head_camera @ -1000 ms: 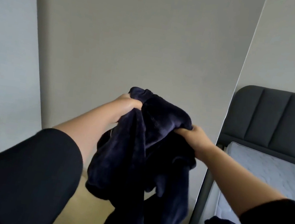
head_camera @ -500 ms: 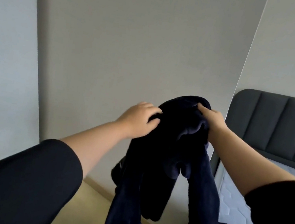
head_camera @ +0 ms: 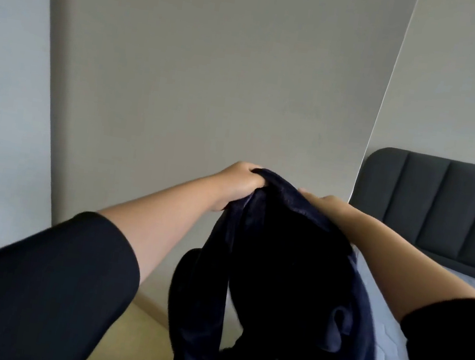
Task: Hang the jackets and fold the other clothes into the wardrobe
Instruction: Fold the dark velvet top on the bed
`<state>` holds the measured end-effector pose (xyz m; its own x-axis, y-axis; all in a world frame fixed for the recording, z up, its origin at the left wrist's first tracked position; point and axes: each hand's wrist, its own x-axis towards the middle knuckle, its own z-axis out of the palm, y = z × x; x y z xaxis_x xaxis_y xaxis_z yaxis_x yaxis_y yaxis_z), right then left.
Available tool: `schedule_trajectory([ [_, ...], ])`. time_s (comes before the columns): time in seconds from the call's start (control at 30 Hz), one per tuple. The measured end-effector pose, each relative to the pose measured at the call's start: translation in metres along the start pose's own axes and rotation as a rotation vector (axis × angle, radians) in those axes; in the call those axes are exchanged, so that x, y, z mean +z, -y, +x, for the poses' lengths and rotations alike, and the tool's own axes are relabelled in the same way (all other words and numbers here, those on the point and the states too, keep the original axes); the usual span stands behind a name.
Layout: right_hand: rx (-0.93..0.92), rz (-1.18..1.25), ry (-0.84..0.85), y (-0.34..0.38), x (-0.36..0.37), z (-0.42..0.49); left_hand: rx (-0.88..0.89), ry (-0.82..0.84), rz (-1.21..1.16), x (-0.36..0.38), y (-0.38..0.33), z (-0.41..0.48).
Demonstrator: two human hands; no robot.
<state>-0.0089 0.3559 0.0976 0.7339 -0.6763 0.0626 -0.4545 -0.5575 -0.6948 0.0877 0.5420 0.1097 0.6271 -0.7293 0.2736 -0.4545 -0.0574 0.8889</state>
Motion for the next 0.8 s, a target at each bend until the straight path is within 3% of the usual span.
schedule_trajectory([
  [0.03,-0.031,-0.017,-0.017,-0.001,0.0,0.001,-0.027,0.006,-0.005,0.0,-0.006,0.002],
  [0.1,-0.153,0.187,-0.028,-0.002,0.002,-0.001,-0.069,-0.067,-0.003,0.002,-0.015,0.006],
  [0.2,-0.332,0.589,0.183,0.0,0.007,-0.014,-0.115,-0.153,-0.031,0.004,-0.022,0.012],
  [0.27,-0.397,0.35,0.308,-0.003,0.016,-0.023,-0.122,-0.177,-0.061,0.004,-0.023,0.015],
  [0.3,-0.391,0.083,0.262,-0.008,0.021,-0.025,-0.117,-0.188,-0.075,0.002,-0.023,0.014],
  [0.37,-0.36,-0.358,-0.004,-0.016,0.024,-0.023,-0.087,-0.18,-0.081,-0.005,-0.022,0.012],
  [0.53,-0.211,-0.309,-0.345,-0.028,0.006,-0.015,0.025,-0.249,0.013,-0.027,-0.009,0.01],
  [0.63,-0.189,-0.07,-0.387,-0.027,0.007,-0.014,0.132,-0.338,0.263,-0.043,0.003,0.014],
  [0.73,-0.17,0.467,-0.199,-0.016,0.009,-0.02,0.127,-0.413,0.449,-0.068,0.014,0.014],
  [0.8,-0.177,0.579,-0.131,-0.006,0.013,-0.023,0.044,-0.397,0.538,-0.078,0.02,0.012],
])
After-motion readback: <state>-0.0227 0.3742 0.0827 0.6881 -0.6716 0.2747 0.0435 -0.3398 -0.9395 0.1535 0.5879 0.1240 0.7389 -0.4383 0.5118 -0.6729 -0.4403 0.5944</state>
